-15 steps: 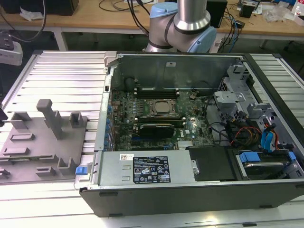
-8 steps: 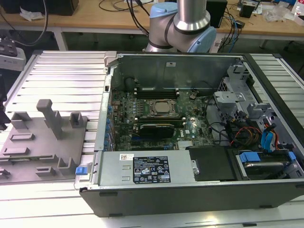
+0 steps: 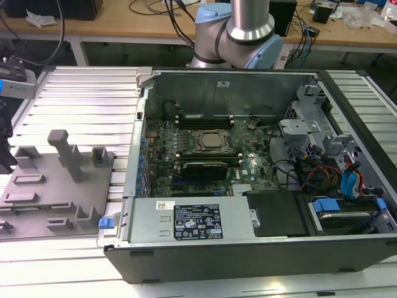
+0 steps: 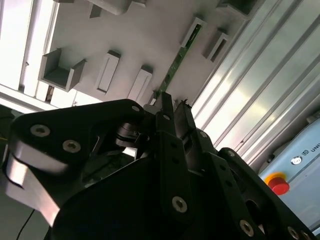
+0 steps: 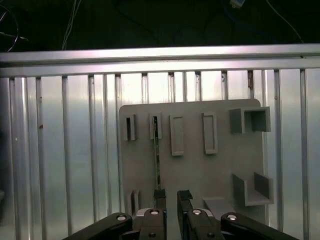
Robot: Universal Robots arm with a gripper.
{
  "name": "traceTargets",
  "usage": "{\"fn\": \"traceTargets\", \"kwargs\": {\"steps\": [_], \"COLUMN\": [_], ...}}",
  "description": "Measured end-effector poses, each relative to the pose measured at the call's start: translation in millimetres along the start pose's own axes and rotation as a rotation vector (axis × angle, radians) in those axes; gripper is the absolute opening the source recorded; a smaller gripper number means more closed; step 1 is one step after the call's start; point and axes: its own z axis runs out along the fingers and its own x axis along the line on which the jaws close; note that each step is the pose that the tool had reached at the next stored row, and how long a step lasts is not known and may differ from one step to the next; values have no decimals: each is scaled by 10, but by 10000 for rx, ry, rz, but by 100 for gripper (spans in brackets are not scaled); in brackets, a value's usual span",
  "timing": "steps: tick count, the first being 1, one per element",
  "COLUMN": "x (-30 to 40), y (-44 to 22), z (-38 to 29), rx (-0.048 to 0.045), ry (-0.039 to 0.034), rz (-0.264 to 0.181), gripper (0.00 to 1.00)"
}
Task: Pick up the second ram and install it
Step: 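Pick up the second ram and move it above second insertion slot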
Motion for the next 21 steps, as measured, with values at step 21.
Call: {"fn": "traceTargets", "kwargs": {"steps": [21], "x": [-2], "y": [-2], "z": [295], "rx": [-1], "ry": [0], "rz": [0], "gripper": [24]}}
